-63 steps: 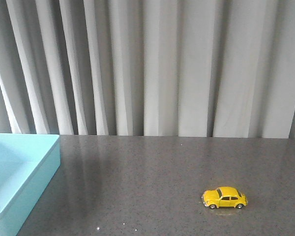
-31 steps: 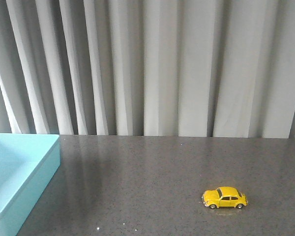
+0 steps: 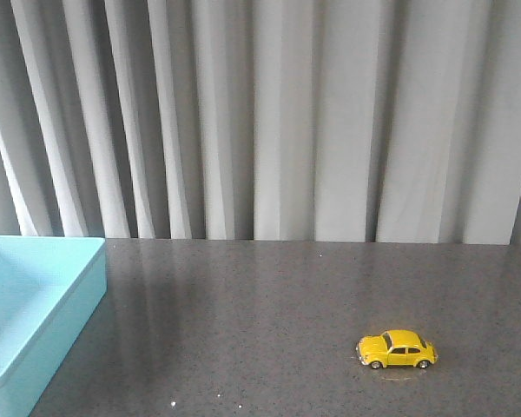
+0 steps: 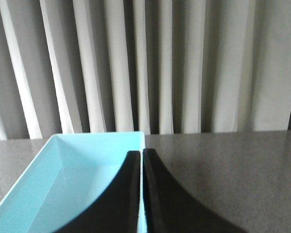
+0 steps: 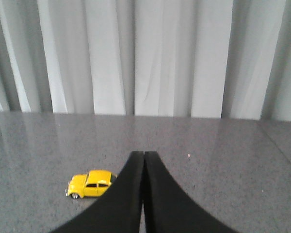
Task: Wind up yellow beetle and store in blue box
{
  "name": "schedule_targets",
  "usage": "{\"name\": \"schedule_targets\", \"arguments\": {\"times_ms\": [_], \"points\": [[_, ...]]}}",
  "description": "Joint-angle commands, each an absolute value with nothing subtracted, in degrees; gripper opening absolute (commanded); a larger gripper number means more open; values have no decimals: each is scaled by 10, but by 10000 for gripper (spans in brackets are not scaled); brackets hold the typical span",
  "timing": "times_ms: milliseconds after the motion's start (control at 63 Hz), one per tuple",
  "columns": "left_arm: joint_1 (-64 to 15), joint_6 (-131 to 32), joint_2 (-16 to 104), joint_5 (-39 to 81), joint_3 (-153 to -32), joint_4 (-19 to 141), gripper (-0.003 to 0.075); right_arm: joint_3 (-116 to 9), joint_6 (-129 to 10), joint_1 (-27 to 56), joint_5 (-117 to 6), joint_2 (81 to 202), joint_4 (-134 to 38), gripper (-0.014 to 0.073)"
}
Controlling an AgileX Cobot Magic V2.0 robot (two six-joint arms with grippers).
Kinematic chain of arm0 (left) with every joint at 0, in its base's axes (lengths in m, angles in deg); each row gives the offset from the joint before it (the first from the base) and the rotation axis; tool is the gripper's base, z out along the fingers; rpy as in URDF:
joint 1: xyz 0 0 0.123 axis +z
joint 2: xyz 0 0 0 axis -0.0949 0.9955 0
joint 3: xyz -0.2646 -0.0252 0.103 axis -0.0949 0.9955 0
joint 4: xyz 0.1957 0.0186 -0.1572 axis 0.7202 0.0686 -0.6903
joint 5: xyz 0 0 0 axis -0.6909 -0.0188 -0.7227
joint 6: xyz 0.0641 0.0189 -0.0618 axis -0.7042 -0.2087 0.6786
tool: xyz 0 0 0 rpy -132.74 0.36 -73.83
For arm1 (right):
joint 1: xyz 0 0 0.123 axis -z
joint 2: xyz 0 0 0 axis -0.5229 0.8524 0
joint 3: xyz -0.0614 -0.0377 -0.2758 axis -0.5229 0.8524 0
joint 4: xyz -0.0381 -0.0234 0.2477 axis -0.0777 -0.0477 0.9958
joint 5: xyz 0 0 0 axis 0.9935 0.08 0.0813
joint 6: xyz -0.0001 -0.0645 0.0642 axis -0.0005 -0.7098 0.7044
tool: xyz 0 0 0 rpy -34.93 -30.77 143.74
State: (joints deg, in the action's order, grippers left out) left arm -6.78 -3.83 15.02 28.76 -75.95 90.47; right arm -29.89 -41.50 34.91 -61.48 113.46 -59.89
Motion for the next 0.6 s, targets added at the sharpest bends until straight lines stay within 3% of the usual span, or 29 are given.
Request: {"name": "schedule_targets", "arguments": {"times_ms": [0,206,588], "points": [[-68,-39,204,296,-794,905,-6,-334,-428,352,-620,1188,-604,-6],[-68,-39,282,369,-792,905,-6,-331,-428,352,-651,1256,-597,-6],[-68,-40,360,370,-792,907,20,-331,-423,352,-649,1312,-597,35]]}}
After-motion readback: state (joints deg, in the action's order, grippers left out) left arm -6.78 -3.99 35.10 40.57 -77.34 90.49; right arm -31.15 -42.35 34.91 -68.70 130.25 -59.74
